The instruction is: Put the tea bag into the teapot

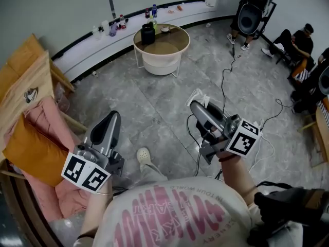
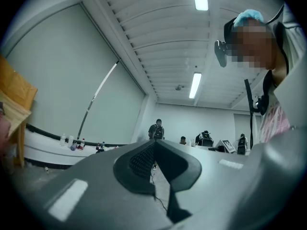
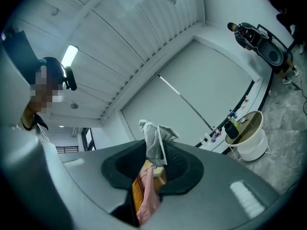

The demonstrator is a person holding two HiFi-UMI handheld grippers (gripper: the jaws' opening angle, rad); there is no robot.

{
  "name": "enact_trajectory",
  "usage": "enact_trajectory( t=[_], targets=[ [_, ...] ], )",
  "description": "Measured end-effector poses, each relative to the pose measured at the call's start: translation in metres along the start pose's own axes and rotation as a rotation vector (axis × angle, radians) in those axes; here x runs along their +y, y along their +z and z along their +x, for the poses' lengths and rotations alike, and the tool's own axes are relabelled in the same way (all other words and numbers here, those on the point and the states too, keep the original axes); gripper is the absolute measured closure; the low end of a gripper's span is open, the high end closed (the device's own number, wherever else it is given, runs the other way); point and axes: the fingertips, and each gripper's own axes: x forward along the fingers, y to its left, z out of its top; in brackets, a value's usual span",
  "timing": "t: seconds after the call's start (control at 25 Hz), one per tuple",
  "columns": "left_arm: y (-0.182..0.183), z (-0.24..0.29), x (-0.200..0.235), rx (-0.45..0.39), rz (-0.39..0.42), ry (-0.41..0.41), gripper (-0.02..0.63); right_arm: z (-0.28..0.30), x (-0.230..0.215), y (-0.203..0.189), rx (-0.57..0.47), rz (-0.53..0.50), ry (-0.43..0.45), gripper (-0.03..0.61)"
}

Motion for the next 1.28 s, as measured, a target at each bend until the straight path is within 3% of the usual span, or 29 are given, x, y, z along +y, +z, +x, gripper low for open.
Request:
enact_trajectory(
  t=[0.08, 0.2, 0.36, 0.64, 1.08, 1.28],
  targets=[
    [-0.002, 0.008, 0.024, -0.018, -0.023, 0.017, 0.597, 0.014, -0.013, 0.0, 0.002, -0.003, -0.012, 0.486],
    [0.01, 0.046, 0.053, 0.018, -0.042, 0.016, 0.597, 0.044, -0.035, 0.031, 0.002, 0.008, -0.028, 0.486],
    [0.013, 0.078, 0.101, 0.076, -0.019, -0.001, 0.597, 0.092, -0.066, 0.046, -0.003, 0.017, -0.049, 0.486],
    [0.048, 0.117, 0.19, 0.112, -0.016, 0.025, 0.597, 0.178, -0.101, 0.081, -0.005, 0.024, -0.078, 0.486],
    [0.067, 0.159, 0.265, 0.138, 0.018, -0.019, 0.597, 0.26, -0.145, 0.097, 0.002, 0.028, -0.096, 0.486],
    [0.059, 0.165, 0.286, 0.143, 0.041, -0.03, 0.597, 0.272, -0.162, 0.086, -0.005, 0.036, -0.119, 0.486]
  ],
)
